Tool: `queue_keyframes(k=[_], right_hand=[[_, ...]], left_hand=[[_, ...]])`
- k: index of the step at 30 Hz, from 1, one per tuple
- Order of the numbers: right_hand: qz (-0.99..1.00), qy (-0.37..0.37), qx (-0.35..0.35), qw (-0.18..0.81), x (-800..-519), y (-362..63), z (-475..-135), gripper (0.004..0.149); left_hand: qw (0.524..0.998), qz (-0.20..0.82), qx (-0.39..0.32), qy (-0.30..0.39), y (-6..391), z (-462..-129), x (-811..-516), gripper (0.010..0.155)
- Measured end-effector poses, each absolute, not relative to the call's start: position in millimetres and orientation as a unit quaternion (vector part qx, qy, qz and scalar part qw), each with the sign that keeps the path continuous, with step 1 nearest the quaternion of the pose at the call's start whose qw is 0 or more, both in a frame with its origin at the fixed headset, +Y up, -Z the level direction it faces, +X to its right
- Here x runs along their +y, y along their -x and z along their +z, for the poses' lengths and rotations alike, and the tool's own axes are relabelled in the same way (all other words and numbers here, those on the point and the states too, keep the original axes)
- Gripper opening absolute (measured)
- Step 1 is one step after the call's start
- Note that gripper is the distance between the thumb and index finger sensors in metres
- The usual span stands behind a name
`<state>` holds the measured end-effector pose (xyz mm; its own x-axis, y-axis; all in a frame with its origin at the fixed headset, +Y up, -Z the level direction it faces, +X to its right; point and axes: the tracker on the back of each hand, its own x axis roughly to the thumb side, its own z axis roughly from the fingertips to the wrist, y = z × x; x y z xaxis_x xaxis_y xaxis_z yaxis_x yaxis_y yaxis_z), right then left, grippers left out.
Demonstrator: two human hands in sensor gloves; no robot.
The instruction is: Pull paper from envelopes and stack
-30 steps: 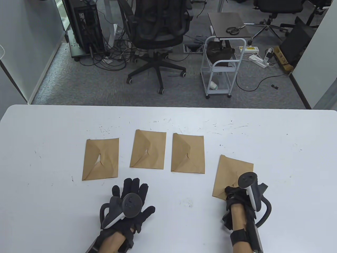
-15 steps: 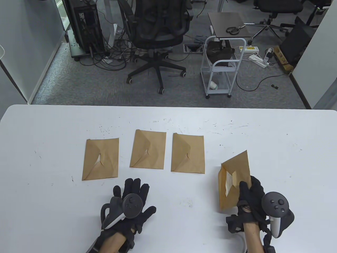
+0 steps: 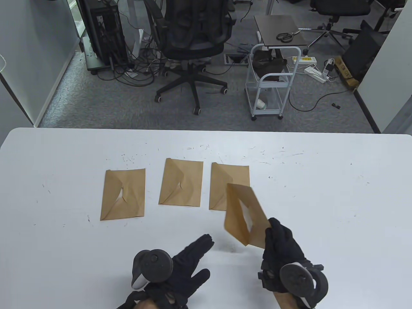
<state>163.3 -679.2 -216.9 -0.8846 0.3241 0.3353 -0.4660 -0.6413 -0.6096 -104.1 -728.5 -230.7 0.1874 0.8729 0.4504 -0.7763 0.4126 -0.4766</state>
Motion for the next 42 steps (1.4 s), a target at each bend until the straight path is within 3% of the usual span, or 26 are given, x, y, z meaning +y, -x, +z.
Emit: queue_keyframes(k=[3,5,10,13,15,17,19,21,30,36,42], right_hand=[[0.893,-0.138,-0.386,0.188,-672.7,-138.0,-204.6,0.037],[0.888,-0.163,-0.394,0.173,-671.6,-126.2,-197.9,0.037],[0.866,-0.211,-0.402,0.211,-668.7,-126.4,-185.4,0.037],[0.856,-0.243,-0.381,0.25,-673.2,-131.4,-184.9,0.038],[0.858,-0.259,-0.336,0.291,-676.7,-135.7,-191.2,0.038],[0.825,-0.295,-0.264,0.403,-683.5,-138.4,-202.4,0.038],[0.757,-0.335,-0.135,0.544,-693.9,-138.7,-218.6,0.037],[0.699,-0.348,-0.059,0.622,-702.6,-137.1,-227.8,0.037],[0.535,-0.385,0.185,0.729,-733.5,-118.2,-239.2,0.037],[0.598,-0.319,0.078,0.731,-731.9,-134.3,-244.1,0.038],[0.617,-0.287,0.04,0.732,-731.8,-137.8,-242.0,0.038]], left_hand=[[0.66,0.656,-0.34,0.137,98.7,-233.5,-740.2,0.085],[0.617,0.697,-0.312,0.189,99.0,-235.8,-749.0,0.087],[0.654,0.693,-0.252,0.17,109.1,-244.8,-759.6,0.089],[0.639,0.717,-0.225,0.164,114.4,-249.8,-763.9,0.091],[0.616,0.739,-0.213,0.168,116.7,-253.0,-768.0,0.091],[0.596,0.755,-0.209,0.177,117.9,-255.7,-771.1,0.092],[0.576,0.764,-0.222,0.189,116.8,-257.4,-772.7,0.091],[0.569,0.766,-0.227,0.194,115.7,-257.6,-773.0,0.092],[0.548,0.775,-0.218,0.227,112.6,-258.0,-781.2,0.092],[0.536,0.795,-0.2,0.198,121.0,-258.8,-775.7,0.089],[0.536,0.803,-0.176,0.194,126.5,-259.5,-774.1,0.085]])
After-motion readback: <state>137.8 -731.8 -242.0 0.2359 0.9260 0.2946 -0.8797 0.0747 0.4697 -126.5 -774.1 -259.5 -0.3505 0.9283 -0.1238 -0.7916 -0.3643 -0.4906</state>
